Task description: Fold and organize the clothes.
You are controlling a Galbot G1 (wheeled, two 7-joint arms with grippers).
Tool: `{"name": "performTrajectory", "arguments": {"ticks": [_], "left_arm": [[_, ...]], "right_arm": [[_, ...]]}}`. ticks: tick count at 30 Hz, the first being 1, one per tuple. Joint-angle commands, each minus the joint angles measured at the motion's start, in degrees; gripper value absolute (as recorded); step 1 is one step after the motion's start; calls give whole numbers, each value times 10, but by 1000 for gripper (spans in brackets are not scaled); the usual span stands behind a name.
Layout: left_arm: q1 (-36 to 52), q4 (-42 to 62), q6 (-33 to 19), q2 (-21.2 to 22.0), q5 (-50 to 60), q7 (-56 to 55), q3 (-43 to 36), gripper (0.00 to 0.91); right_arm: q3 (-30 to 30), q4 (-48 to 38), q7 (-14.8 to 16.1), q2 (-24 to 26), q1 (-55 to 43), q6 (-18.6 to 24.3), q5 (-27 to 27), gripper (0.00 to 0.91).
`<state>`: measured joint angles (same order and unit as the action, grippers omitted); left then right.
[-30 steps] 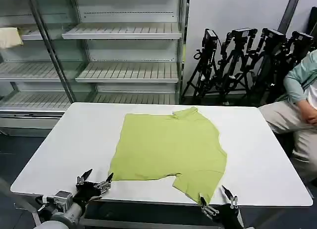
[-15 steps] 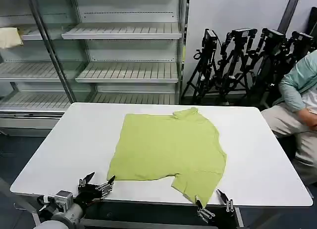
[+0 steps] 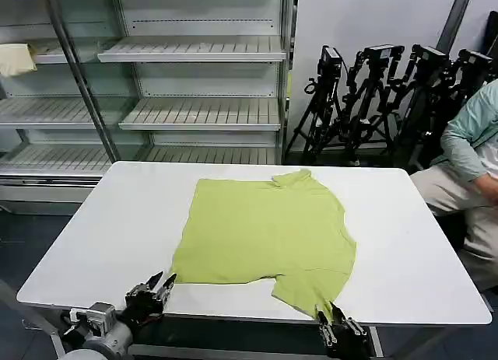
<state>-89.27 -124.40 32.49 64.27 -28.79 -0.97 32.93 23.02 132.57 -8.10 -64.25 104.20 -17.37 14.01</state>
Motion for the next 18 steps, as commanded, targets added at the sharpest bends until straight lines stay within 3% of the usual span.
{"name": "performTrajectory", "arguments": {"ticks": [1, 5, 10, 18], "left_arm": [[2, 3, -21, 5, 24, 2, -12, 10], [15, -7, -37, 3, 23, 1, -14, 10], [51, -12, -71, 13, 21, -11, -28, 10], [176, 55, -75, 16, -46, -53, -47, 10]], "right_arm": [[0, 2, 0, 1, 0, 7, 1, 0], [15, 15, 5, 10, -34, 11, 16, 0], [38, 17, 4, 7, -103, -23, 42, 0], [12, -79, -14, -4, -276, -79, 68, 0]]}}
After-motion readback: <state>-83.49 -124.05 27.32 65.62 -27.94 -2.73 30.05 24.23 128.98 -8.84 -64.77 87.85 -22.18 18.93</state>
